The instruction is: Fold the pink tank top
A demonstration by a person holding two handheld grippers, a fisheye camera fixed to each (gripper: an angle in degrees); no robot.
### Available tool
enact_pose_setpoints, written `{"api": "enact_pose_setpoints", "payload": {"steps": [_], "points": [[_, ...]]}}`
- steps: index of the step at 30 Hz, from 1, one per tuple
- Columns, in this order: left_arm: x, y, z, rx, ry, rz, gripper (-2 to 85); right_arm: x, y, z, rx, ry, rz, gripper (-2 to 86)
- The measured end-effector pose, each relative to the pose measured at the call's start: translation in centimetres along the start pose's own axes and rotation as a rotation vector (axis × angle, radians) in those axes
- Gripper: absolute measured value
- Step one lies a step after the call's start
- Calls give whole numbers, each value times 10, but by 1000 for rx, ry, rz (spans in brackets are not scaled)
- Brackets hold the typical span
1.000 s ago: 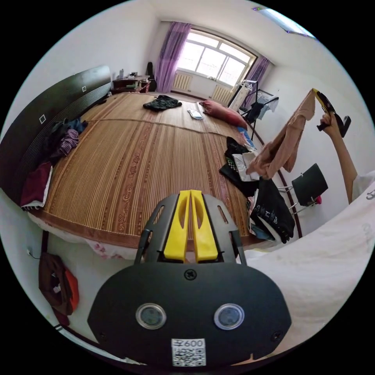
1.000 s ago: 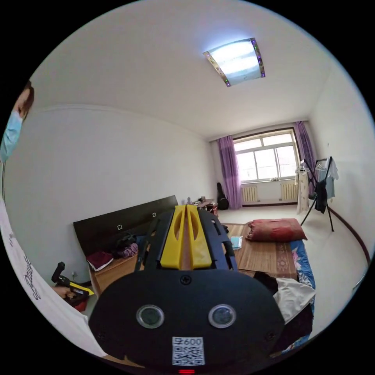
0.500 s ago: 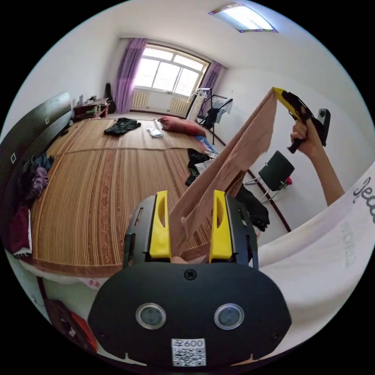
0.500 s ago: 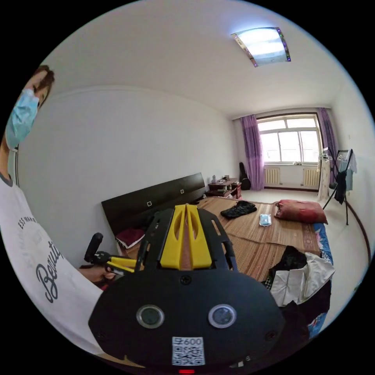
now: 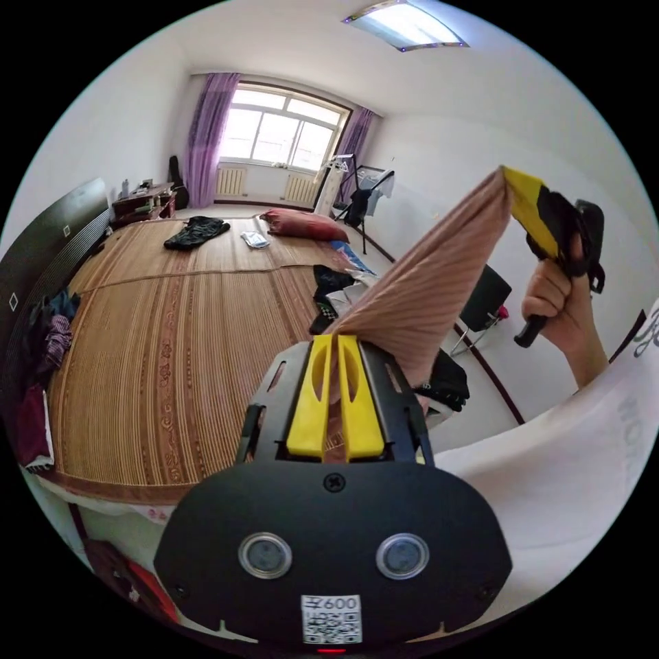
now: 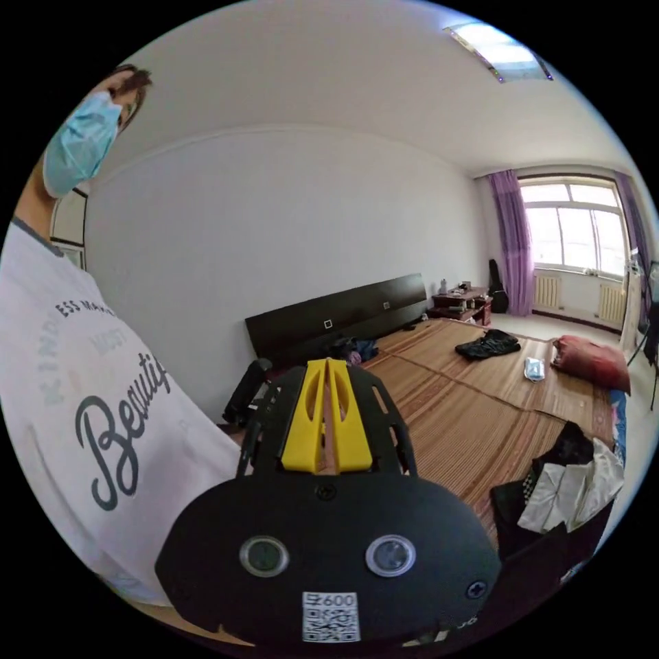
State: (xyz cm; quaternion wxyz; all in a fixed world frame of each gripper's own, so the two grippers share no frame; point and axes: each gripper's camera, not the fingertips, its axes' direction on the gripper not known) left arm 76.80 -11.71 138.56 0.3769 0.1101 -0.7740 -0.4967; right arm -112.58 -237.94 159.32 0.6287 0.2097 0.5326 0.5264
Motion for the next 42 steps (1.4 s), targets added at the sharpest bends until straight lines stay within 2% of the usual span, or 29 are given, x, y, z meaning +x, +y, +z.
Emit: {"api": "enact_pose_setpoints", "payload": {"steps": [5,11,19,21,25,29,32,34,36,39,42], "points": [[-26,36,-18,86,-51,-78,20,39,40,4,-44,192,69,-8],[-16,56,-58,225,-147,-13,19,50,57,39,-114,236,-105,-8],[1,90,-98,440,-52,-48,17,96,63,66,-58,213,-97,0],[3,98,-97,442,-49,-55,16,110,64,72,-74,204,-76,13],[17,100,-91,374,-33,-21,15,135,62,105,-187,145,-79,139],[52,104,-84,323,-18,85,18,143,52,139,-223,89,-138,155],[80,115,-79,311,29,120,20,156,48,179,-287,71,-142,121],[96,126,-72,291,21,82,21,182,58,217,-371,8,-13,73],[106,136,-65,228,-17,40,24,202,68,226,-366,-37,64,19],[113,163,-66,212,-50,-34,34,236,71,218,-412,14,152,-1],[104,196,-59,120,-89,-202,85,271,66,191,-378,19,229,-6]]}}
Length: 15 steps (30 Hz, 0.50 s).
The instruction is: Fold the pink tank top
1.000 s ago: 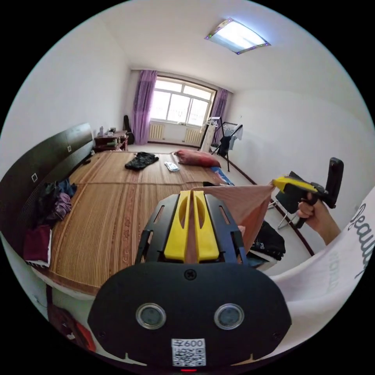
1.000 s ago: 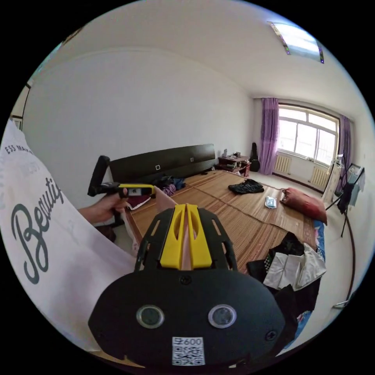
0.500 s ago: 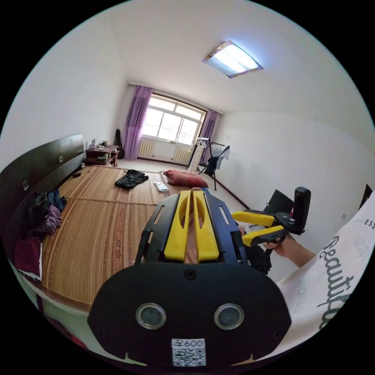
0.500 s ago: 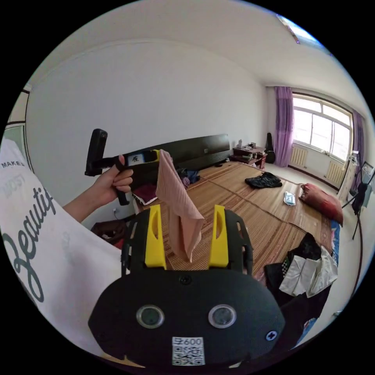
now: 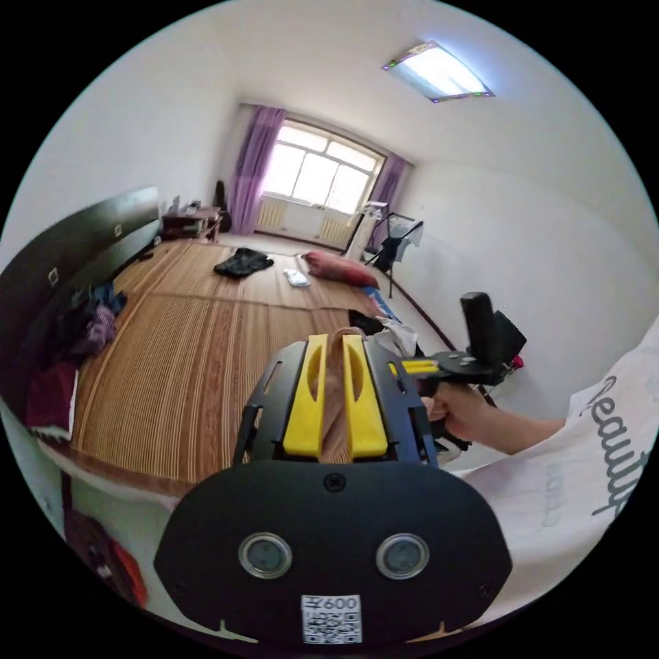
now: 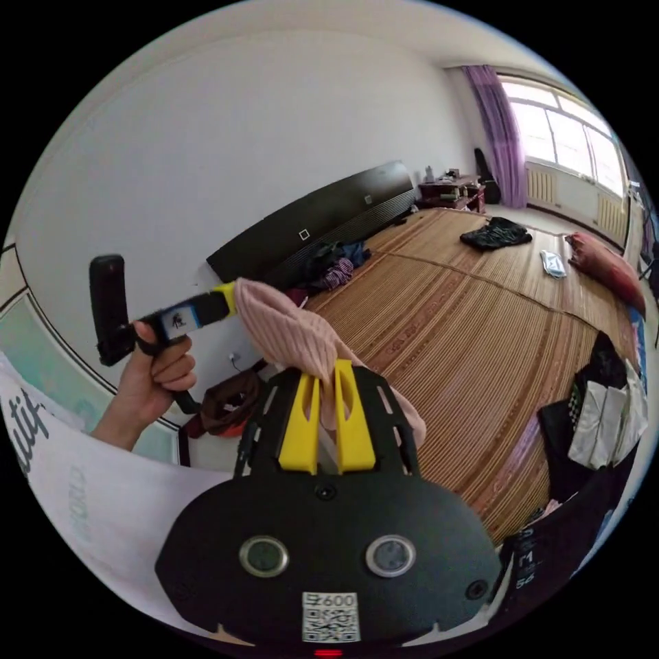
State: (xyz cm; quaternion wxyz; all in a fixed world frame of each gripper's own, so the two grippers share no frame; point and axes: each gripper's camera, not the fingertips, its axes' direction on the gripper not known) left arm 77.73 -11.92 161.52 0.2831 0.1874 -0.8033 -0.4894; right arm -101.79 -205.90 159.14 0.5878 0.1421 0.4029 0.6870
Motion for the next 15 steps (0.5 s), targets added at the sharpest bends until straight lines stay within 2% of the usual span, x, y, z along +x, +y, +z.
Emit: {"api": "enact_pose_setpoints", "payload": {"steps": [1,5,8,10,12,13,15], "points": [[-3,13,4,-59,-37,-43,125,15,-2,-13,22,-17,56,-6],[27,46,13,-213,-175,-5,158,47,-11,-47,57,-68,131,-7],[71,57,22,-200,-88,45,170,57,-23,-73,70,-117,110,-7],[107,55,42,-223,31,17,171,54,-33,-92,71,-171,25,-7],[131,53,69,-305,90,5,154,52,-42,-108,70,-189,-48,-7],[147,52,83,-362,126,24,102,53,-48,-120,74,-188,-79,-7],[177,48,77,-313,108,79,50,63,-59,-141,86,-179,-92,-7]]}}
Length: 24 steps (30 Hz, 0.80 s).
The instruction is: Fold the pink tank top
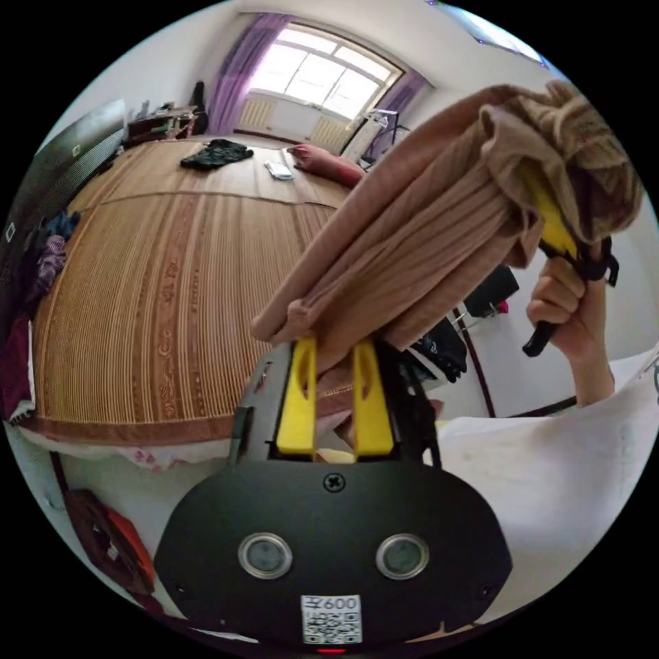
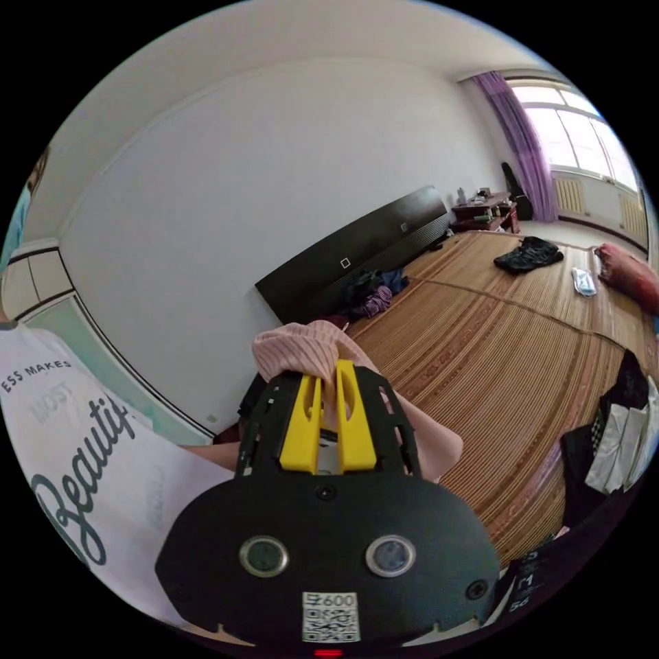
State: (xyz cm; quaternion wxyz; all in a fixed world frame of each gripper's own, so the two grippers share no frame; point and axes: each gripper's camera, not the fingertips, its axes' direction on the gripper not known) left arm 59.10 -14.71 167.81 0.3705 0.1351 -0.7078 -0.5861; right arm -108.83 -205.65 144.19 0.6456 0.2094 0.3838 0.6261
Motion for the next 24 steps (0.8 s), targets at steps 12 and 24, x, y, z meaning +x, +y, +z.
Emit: {"api": "enact_pose_setpoints", "payload": {"steps": [12,24], "points": [[176,-112,-221,212,-323,68,17,126,-34,-113,25,25,-35,-8],[333,-212,-330,-32,-671,39,20,218,-122,-119,6,-192,-35,-9]]}}
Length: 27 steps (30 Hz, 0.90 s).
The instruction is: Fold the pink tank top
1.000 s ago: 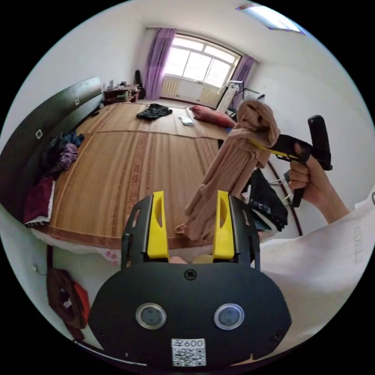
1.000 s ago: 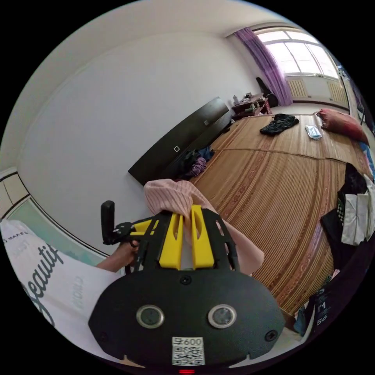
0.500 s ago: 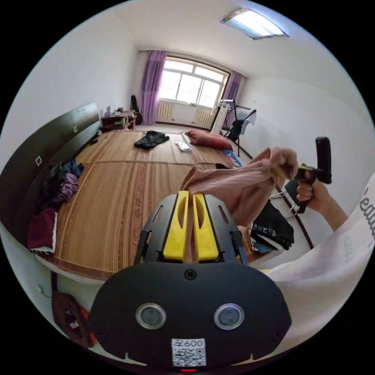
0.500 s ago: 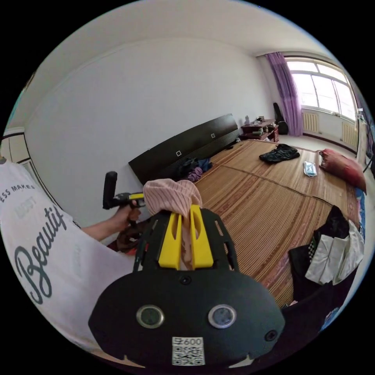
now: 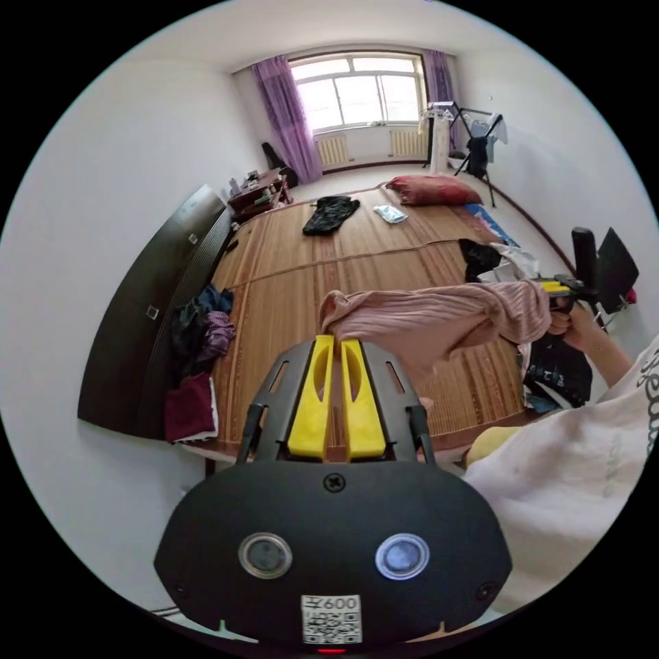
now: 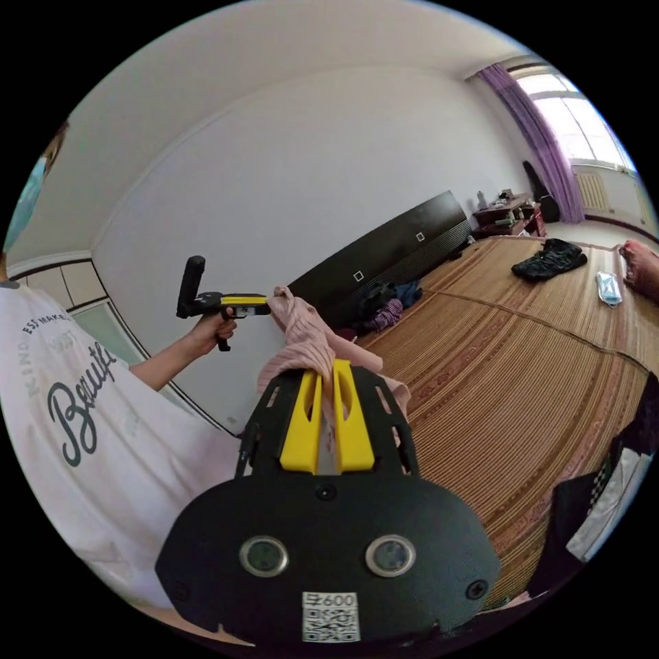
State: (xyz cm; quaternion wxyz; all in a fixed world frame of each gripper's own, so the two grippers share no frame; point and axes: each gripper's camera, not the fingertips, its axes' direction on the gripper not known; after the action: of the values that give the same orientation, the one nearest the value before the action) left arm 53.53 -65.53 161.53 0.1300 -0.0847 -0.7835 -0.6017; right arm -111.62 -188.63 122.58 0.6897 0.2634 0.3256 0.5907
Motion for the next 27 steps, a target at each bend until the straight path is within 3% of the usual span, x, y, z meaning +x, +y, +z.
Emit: {"api": "enact_pose_setpoints", "payload": {"steps": [5,7,9,14,18,21,24,27], "points": [[-32,-1,-27,-154,4,-69,21,-11,-50,34,-116,16,-81,-9],[-52,-12,-54,-208,116,-40,21,-35,-72,55,-163,260,-177,-9],[-67,-22,-81,-239,176,20,21,-48,-86,72,-217,356,-213,-9],[-135,-97,-130,-255,347,216,20,-31,-145,96,-222,425,-21,-8],[-194,-228,-112,-219,527,245,16,56,-220,127,-345,656,78,-9],[-198,-329,-78,-119,348,340,17,156,-258,139,-343,887,132,-8],[-190,-420,-24,-214,147,360,22,279,-278,140,-381,1151,315,-7],[-189,-466,5,-263,168,298,40,358,-262,133,-404,1188,542,-8]]}}
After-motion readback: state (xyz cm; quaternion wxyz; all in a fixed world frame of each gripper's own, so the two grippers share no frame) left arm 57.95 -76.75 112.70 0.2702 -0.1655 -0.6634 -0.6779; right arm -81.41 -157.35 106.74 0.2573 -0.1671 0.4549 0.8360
